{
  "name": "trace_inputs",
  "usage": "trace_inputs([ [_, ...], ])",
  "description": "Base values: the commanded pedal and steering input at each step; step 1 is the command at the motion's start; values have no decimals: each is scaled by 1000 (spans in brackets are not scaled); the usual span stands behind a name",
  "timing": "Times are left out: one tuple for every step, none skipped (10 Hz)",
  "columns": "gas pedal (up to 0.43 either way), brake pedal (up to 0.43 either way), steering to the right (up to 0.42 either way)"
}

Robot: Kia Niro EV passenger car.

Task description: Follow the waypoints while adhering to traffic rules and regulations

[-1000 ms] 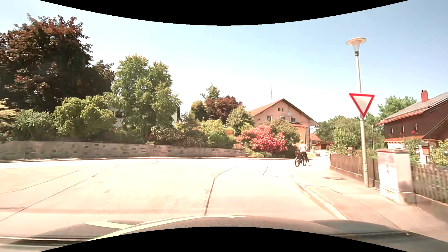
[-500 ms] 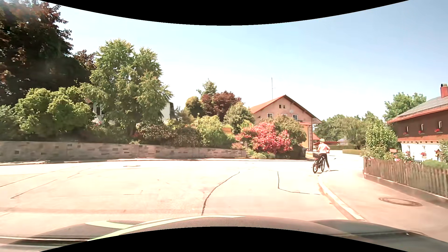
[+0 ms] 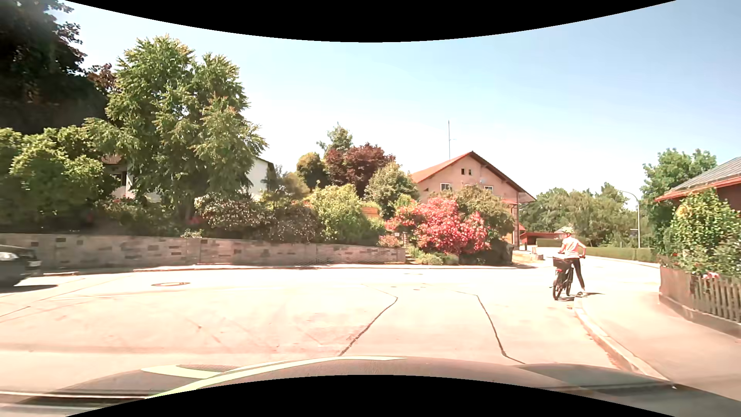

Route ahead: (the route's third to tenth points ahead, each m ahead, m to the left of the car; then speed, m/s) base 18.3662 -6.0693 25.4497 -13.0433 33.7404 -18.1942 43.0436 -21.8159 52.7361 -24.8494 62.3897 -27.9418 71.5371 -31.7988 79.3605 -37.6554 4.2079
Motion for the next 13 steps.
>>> trace_inputs([
  [0,238,41],
  [0,238,41],
  [0,238,46],
  [0,232,49],
  [0,238,45],
  [0,232,39],
  [0,232,38],
  [0,213,42],
  [0,177,46],
  [0,140,51],
  [0,0,54],
  [0,0,56],
  [0,0,64],
])
